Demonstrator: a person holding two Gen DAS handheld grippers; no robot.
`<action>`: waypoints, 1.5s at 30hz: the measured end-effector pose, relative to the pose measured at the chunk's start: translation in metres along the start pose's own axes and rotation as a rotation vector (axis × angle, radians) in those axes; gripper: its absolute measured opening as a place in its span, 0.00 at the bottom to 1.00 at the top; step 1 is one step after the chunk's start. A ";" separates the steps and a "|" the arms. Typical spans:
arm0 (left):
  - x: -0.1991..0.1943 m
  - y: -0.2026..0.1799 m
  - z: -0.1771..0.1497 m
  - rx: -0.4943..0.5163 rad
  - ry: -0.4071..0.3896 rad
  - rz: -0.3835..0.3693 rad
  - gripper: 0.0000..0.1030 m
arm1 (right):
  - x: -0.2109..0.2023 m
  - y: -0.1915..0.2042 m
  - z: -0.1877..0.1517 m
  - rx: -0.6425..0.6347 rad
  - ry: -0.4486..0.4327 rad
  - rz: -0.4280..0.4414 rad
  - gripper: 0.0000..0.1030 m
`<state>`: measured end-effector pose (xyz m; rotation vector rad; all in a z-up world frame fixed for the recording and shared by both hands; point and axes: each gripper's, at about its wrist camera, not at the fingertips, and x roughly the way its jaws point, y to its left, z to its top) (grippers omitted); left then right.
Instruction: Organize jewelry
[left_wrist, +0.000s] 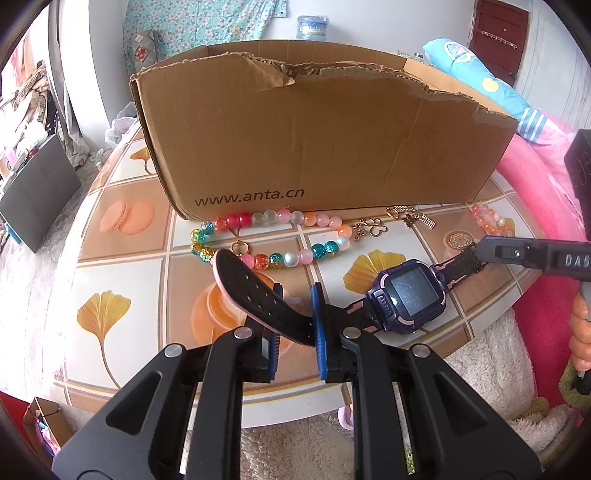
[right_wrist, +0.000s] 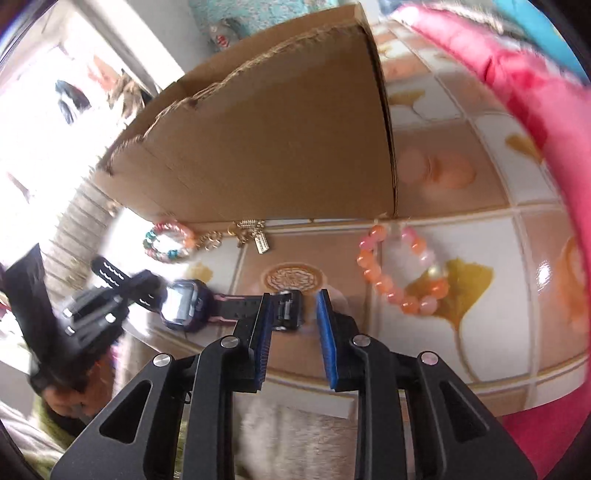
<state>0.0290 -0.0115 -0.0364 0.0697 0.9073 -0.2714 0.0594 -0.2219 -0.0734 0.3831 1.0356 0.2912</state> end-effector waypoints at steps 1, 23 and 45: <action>0.000 0.000 0.000 0.001 0.000 0.001 0.14 | 0.003 0.001 -0.004 0.027 0.000 0.024 0.26; -0.033 0.009 0.009 -0.050 -0.068 -0.075 0.05 | -0.020 0.085 -0.007 -0.222 -0.162 0.049 0.06; 0.065 0.063 0.242 -0.097 0.176 -0.119 0.02 | 0.042 0.071 0.230 -0.198 -0.033 0.024 0.06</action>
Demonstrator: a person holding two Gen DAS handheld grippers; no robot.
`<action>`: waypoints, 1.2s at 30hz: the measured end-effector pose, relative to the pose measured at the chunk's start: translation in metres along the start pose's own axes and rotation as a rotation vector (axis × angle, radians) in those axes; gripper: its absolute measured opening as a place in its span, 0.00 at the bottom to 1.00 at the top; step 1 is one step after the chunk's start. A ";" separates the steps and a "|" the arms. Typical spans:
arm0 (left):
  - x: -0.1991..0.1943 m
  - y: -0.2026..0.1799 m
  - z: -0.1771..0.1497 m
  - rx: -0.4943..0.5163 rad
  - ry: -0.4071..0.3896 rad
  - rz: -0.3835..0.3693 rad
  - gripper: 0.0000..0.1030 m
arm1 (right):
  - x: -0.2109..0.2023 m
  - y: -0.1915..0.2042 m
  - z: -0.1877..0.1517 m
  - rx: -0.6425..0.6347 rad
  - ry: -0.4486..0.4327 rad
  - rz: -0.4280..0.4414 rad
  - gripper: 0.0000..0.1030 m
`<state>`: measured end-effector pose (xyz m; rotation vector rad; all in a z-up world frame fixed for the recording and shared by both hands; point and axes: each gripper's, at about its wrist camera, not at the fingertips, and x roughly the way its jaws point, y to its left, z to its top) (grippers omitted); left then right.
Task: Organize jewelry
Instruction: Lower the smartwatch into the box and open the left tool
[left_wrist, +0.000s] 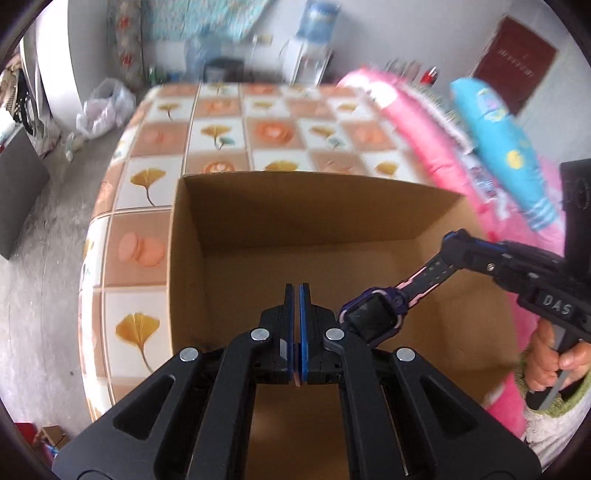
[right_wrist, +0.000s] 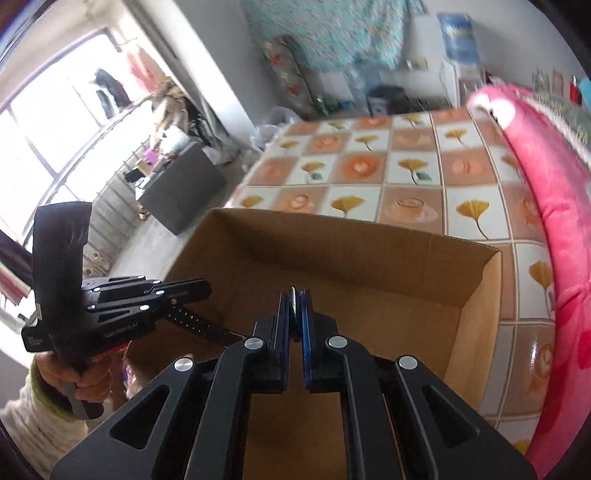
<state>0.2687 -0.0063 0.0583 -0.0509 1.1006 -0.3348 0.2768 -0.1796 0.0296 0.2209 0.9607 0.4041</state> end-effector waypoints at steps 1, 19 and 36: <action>0.008 0.002 0.006 -0.002 0.017 0.020 0.02 | 0.005 -0.004 0.005 0.013 0.006 -0.008 0.06; 0.042 -0.013 0.039 0.099 0.012 0.171 0.36 | 0.011 0.002 0.016 -0.089 -0.028 -0.233 0.35; -0.108 0.030 -0.070 -0.002 -0.293 0.142 0.84 | -0.129 0.018 -0.073 -0.075 -0.272 -0.079 0.40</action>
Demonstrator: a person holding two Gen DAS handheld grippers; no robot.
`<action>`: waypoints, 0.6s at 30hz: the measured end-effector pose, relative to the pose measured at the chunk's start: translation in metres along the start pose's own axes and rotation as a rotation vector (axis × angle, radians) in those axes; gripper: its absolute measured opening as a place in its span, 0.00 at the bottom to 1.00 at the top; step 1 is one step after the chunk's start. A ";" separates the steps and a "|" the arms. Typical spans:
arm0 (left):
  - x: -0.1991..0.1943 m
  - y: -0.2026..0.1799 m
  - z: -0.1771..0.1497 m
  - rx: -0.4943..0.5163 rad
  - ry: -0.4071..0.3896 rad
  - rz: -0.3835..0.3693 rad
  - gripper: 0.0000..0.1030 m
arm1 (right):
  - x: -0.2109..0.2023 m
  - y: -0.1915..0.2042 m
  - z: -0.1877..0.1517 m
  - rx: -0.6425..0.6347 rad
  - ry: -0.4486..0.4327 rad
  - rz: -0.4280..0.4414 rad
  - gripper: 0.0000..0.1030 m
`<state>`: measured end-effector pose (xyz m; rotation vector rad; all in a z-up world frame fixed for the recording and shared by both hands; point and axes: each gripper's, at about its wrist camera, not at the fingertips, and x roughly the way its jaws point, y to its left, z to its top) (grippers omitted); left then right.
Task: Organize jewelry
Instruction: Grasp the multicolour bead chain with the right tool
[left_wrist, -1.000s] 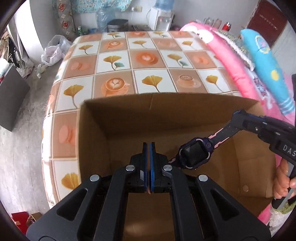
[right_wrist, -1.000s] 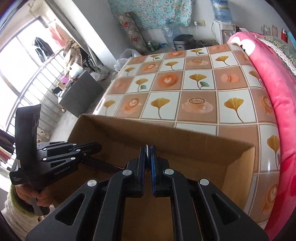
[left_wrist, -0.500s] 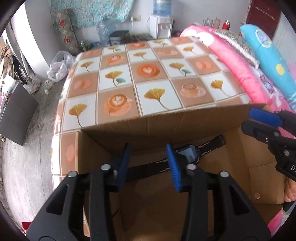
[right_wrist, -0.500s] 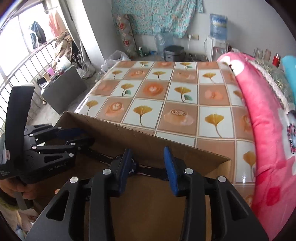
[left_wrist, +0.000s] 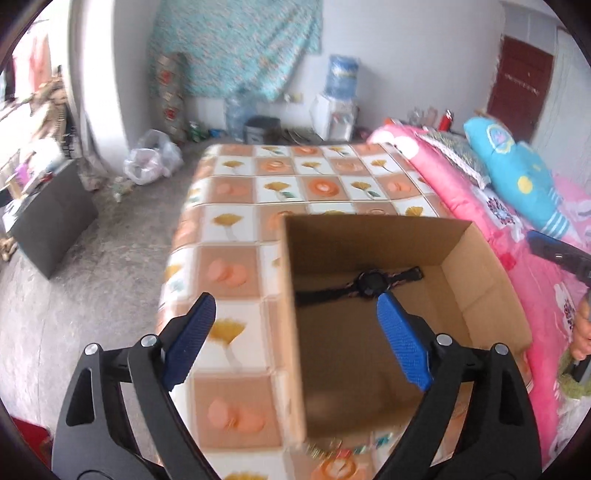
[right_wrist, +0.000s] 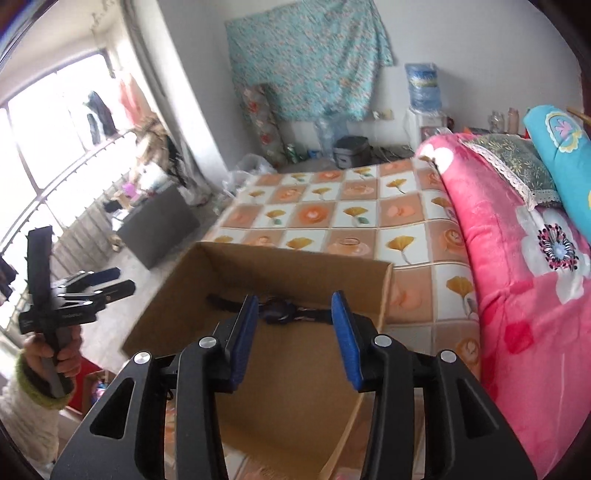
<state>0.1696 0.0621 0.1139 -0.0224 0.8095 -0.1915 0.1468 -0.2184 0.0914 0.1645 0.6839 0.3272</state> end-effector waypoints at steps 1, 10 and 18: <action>-0.008 0.005 -0.013 -0.018 -0.011 0.000 0.86 | -0.012 0.009 -0.015 -0.011 -0.019 0.041 0.40; 0.007 0.019 -0.150 -0.183 0.153 0.112 0.87 | 0.005 0.070 -0.125 0.007 0.065 0.212 0.40; 0.033 0.003 -0.184 -0.080 0.211 0.219 0.87 | 0.075 0.106 -0.152 -0.110 0.229 0.082 0.27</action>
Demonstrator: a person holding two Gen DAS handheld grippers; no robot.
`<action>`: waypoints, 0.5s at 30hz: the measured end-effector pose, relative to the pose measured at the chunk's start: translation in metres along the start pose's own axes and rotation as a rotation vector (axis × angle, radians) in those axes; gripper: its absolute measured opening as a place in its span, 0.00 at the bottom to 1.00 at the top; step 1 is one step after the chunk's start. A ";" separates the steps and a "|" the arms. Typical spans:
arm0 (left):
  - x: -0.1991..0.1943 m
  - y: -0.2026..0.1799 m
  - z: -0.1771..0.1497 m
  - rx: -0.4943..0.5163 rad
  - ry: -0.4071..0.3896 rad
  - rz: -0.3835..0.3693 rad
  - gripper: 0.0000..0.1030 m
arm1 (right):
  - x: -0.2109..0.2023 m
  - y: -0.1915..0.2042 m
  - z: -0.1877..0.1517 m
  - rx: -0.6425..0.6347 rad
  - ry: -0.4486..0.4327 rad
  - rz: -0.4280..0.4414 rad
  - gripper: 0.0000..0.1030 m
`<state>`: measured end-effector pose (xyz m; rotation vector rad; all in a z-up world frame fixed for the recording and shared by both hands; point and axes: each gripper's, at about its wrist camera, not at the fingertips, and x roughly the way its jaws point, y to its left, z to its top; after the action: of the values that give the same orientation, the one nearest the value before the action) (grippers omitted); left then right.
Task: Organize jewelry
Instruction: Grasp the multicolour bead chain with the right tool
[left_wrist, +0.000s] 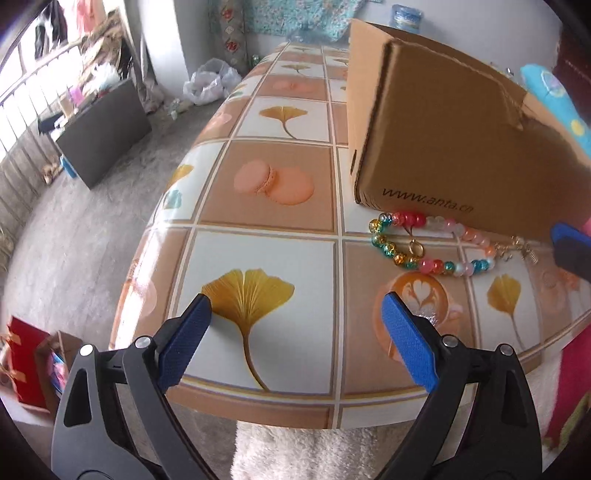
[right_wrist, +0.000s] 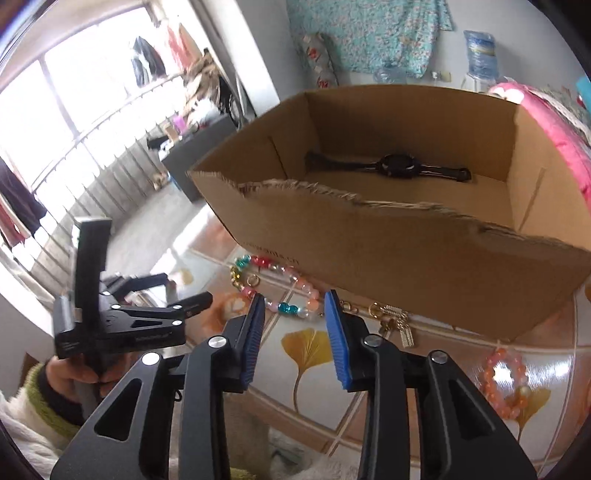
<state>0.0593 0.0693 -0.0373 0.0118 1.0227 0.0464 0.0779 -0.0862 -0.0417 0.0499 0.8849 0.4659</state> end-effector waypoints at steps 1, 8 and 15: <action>0.001 -0.001 -0.001 0.018 -0.001 0.008 0.88 | 0.005 0.001 0.002 -0.009 0.009 -0.007 0.26; 0.001 -0.002 -0.008 0.032 -0.054 -0.004 0.92 | 0.047 0.014 0.010 -0.117 0.090 -0.118 0.19; 0.003 -0.003 -0.009 0.028 -0.064 -0.011 0.92 | 0.065 0.022 0.018 -0.174 0.143 -0.189 0.17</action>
<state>0.0531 0.0664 -0.0443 0.0331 0.9592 0.0214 0.1182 -0.0369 -0.0731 -0.2267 0.9762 0.3714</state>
